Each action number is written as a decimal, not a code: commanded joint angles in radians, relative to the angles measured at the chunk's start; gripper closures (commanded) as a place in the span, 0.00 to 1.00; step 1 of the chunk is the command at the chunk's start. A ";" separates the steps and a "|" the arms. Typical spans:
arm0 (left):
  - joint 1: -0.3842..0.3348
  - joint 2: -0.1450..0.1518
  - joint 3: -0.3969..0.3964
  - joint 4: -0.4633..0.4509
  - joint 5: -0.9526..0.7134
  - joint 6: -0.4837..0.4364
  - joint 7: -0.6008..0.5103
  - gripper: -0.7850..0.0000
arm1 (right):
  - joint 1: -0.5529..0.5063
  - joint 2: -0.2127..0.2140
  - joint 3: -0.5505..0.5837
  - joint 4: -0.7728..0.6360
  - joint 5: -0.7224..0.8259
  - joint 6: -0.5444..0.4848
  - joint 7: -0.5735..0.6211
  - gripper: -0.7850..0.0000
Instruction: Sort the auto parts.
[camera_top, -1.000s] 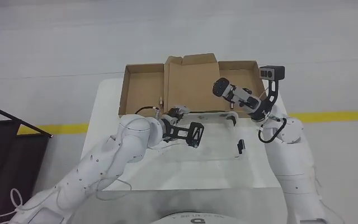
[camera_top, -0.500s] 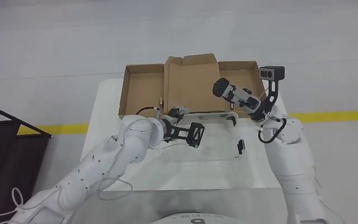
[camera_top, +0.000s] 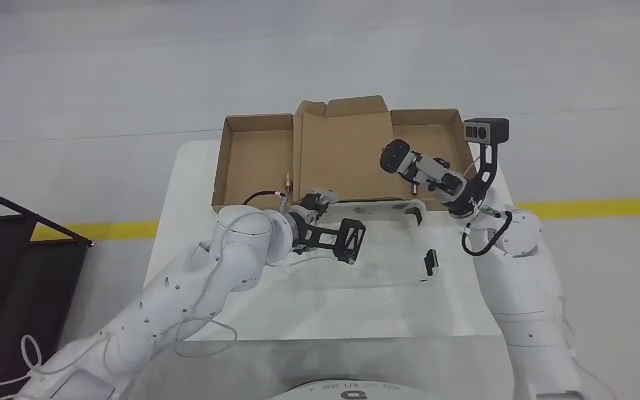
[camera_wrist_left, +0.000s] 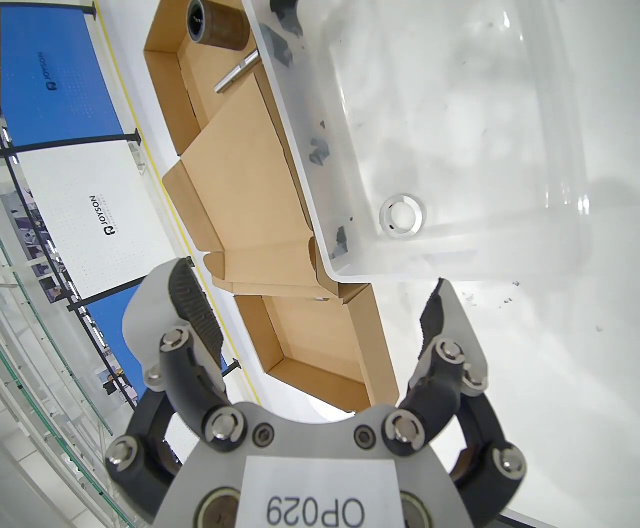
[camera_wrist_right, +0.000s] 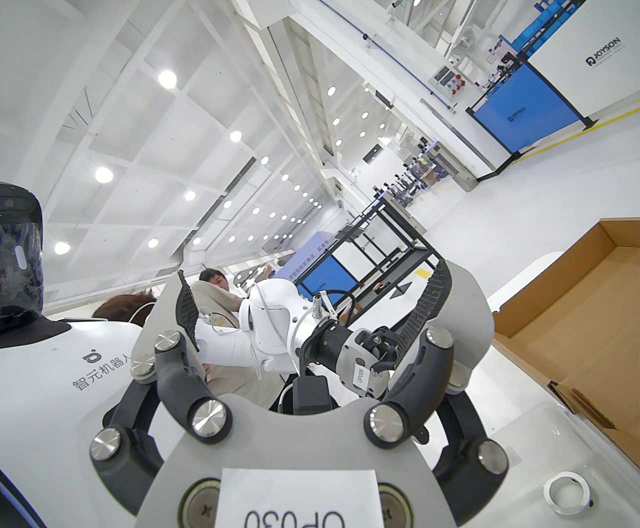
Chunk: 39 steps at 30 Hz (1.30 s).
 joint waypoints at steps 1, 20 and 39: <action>0.012 0.001 0.001 0.009 -0.015 -0.002 0.025 0.00 | 0.000 0.000 0.000 0.000 0.000 0.000 0.000 0.00; -0.201 0.046 0.229 0.165 -0.176 -0.055 0.055 0.30 | 0.000 0.000 0.000 0.000 0.000 0.000 0.000 0.00; -0.449 -0.065 0.479 0.491 -0.353 -0.056 0.092 0.44 | 0.000 0.000 0.000 0.000 0.000 0.000 0.000 0.00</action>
